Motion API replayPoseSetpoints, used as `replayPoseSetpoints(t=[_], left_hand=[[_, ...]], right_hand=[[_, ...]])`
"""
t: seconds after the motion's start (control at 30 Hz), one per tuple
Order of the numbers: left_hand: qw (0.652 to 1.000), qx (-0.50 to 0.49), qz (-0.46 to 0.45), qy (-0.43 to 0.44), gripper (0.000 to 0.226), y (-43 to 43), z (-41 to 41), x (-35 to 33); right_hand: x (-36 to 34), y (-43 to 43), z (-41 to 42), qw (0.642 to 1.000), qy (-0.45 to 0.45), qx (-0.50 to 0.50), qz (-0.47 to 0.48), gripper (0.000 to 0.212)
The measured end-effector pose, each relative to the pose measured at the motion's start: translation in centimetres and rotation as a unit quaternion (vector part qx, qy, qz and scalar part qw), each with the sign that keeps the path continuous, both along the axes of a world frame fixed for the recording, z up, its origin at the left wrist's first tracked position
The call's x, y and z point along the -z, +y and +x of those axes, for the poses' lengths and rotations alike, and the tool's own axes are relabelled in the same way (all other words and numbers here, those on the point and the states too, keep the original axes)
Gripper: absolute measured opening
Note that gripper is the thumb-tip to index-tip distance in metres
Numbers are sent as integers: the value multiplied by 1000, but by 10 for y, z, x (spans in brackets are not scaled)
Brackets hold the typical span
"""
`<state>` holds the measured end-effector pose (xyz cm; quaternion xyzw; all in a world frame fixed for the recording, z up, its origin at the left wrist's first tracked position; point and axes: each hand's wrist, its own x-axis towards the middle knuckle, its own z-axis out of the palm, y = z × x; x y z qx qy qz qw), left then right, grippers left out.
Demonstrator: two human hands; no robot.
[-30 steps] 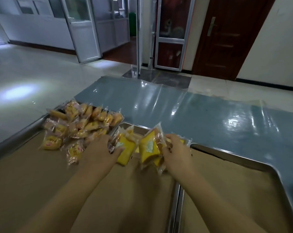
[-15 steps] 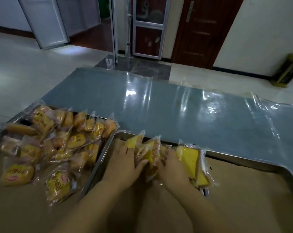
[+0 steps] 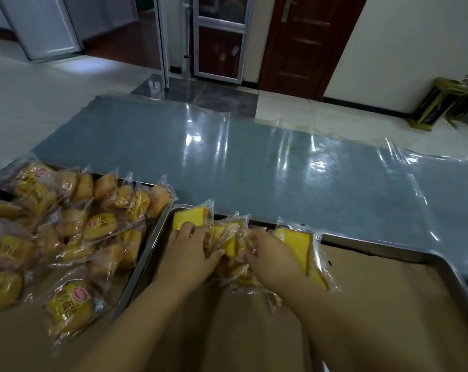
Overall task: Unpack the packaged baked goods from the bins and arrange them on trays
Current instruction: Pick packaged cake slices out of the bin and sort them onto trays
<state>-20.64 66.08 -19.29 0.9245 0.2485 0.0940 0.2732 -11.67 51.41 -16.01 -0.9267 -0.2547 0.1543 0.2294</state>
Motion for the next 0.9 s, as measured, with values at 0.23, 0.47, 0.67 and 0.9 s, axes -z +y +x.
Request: replayPoseSetpoints(t=[0.23, 0.47, 0.67, 0.9], left_hand=[[999, -5, 23, 48, 69, -14, -13, -14], [998, 16, 56, 30, 56, -60, -52, -50], [993, 65, 93, -15, 37, -146, -82, -89], [984, 123, 113, -57, 33, -279, -115, -128]], right_hand=[[-23, -35, -3, 998, -37, -46, -16, 38], [-66, -117, -29, 993, -79, -65, -57, 40], [-105, -214, -61, 980, -156, -89, -86, 33], [-153, -349, -98, 963, -228, -117, -88, 36]])
